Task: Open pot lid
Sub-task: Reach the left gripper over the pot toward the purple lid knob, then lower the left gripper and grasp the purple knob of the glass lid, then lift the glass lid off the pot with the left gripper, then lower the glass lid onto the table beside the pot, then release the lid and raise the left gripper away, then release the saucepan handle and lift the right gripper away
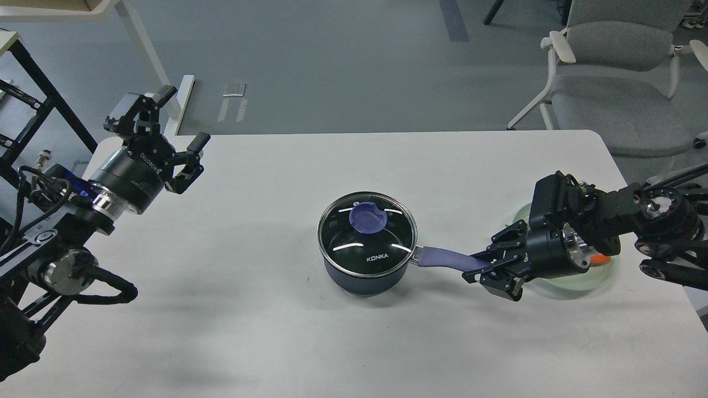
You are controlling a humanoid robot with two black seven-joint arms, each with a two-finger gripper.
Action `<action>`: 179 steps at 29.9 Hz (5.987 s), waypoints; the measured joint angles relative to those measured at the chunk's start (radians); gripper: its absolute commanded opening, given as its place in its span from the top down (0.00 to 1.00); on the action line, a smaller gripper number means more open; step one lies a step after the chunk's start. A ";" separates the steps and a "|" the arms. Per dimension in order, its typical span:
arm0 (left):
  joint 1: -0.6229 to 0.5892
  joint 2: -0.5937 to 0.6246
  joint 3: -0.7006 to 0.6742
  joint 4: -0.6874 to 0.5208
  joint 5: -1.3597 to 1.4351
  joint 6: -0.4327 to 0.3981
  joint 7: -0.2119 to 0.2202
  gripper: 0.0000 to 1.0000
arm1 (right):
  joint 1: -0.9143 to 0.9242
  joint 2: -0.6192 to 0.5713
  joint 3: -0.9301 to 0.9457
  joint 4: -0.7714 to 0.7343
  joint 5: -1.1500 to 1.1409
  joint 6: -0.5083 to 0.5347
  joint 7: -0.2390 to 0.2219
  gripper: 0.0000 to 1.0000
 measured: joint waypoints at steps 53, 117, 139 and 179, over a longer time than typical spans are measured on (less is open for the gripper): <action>-0.701 -0.290 0.908 0.264 1.493 0.282 -0.124 0.05 | 0.003 0.005 -0.014 0.002 0.003 0.000 0.000 0.69; -0.385 0.313 0.954 0.210 1.456 0.537 -0.124 0.56 | 0.002 0.003 -0.015 0.002 0.005 0.000 0.000 0.69; -0.351 0.240 0.953 0.259 1.449 0.537 -0.123 0.09 | 0.001 0.008 -0.015 0.000 0.011 0.000 0.000 0.68; -0.583 0.306 0.815 0.128 -0.195 0.201 -0.124 0.01 | 0.081 -0.029 -0.013 0.005 0.054 0.003 0.000 0.02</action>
